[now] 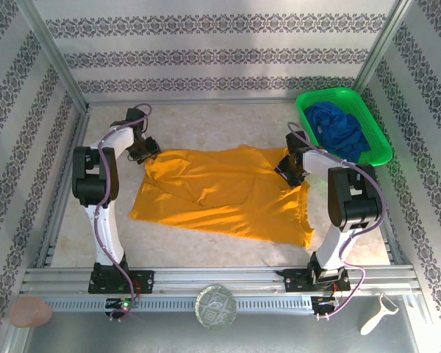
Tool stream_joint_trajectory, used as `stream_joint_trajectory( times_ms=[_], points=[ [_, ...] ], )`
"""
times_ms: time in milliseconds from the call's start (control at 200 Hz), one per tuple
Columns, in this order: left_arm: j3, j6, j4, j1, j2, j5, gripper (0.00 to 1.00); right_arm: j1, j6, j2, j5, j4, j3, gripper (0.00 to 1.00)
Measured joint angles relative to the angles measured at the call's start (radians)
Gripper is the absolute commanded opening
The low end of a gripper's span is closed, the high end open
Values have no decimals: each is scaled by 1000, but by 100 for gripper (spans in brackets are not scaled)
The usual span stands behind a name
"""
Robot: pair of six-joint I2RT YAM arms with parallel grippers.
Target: Fold the inside-out t-shirt
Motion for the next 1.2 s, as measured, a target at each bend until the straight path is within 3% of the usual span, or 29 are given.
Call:
stream_joint_trajectory(
  times_ms=[215,300,380,515,779,1064,1164,1199],
  points=[
    [-60,-8,2,0,-81,37,49,0,0,0,0,0,0,46],
    [-84,-21,19,0,-112,56,44,0,0,0,0,0,0,46],
    [-106,-39,42,0,-132,75,33,0,0,0,0,0,0,46],
    [-117,-65,74,0,-140,102,0,0,0,0,0,0,0,45],
    [-117,-91,144,1,-140,111,0,0,0,0,0,0,0,45],
    [-232,-194,393,41,-233,119,0,0,0,0,0,0,0,45],
    [-209,-193,381,51,-235,124,26,0,0,0,0,0,0,45],
    [-196,-188,358,51,-235,127,31,0,0,0,0,0,0,45]
  ],
)
